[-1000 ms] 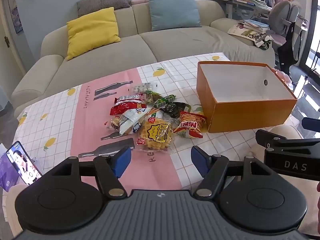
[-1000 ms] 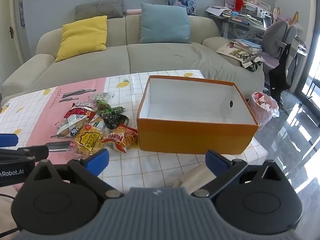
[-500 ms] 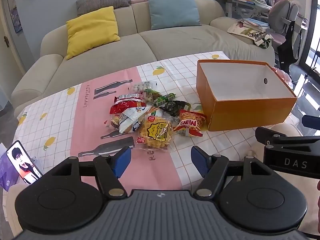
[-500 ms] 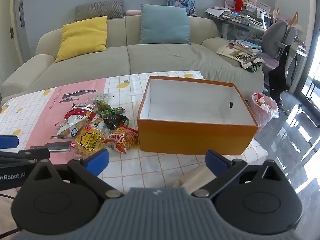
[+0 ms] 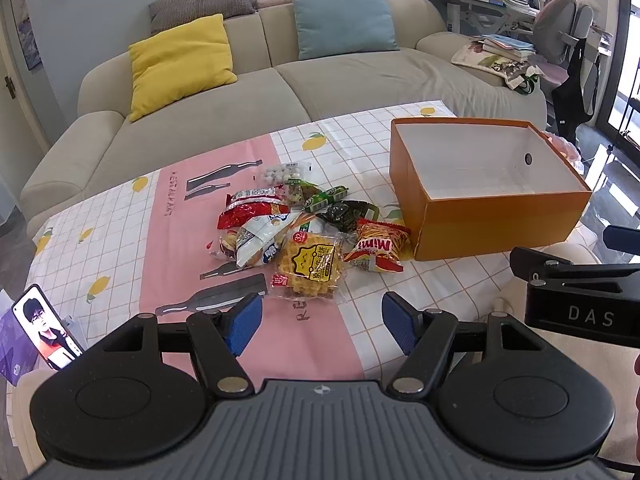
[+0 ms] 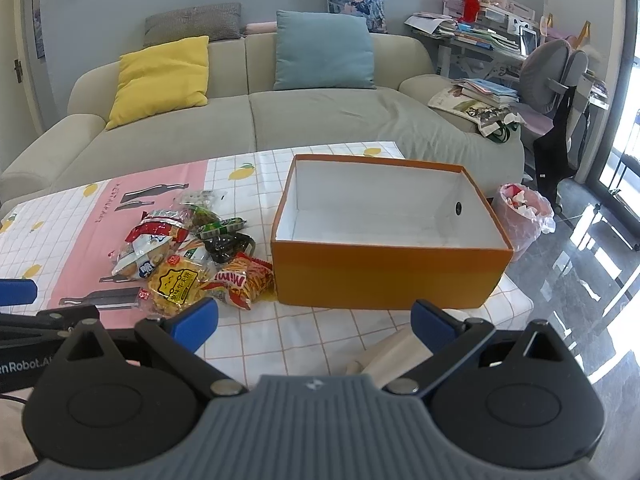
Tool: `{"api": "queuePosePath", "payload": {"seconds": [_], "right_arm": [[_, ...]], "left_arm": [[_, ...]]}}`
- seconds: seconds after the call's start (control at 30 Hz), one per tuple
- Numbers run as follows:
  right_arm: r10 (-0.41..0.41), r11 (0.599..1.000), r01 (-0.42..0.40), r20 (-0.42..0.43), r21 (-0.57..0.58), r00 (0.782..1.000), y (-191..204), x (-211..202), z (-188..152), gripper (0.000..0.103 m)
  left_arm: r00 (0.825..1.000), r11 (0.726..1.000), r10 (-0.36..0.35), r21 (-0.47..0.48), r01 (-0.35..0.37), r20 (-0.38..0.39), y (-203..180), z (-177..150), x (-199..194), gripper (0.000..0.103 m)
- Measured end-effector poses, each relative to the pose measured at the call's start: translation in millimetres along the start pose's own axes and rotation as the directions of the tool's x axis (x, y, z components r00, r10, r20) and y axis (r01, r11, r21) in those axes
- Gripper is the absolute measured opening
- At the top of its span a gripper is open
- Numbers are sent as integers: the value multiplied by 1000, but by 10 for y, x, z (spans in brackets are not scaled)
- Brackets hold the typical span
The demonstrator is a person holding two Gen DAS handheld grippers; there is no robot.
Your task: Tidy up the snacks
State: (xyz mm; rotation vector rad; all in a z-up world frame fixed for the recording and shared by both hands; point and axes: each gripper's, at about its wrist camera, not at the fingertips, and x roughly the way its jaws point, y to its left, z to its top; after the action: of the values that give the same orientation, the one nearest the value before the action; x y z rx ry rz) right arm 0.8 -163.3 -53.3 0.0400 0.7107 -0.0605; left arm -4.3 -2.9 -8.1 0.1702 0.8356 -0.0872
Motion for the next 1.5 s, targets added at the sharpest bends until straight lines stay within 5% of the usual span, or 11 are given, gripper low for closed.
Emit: {"api": "queuePosePath", "payload": {"seconds": [1.5], "right_arm": [[-6,1000,6,-27,6,1000,12,34,-1,100]], "left_arm": [[1000,1000,-1,-6,1,-9,23,-12,19,81]]}}
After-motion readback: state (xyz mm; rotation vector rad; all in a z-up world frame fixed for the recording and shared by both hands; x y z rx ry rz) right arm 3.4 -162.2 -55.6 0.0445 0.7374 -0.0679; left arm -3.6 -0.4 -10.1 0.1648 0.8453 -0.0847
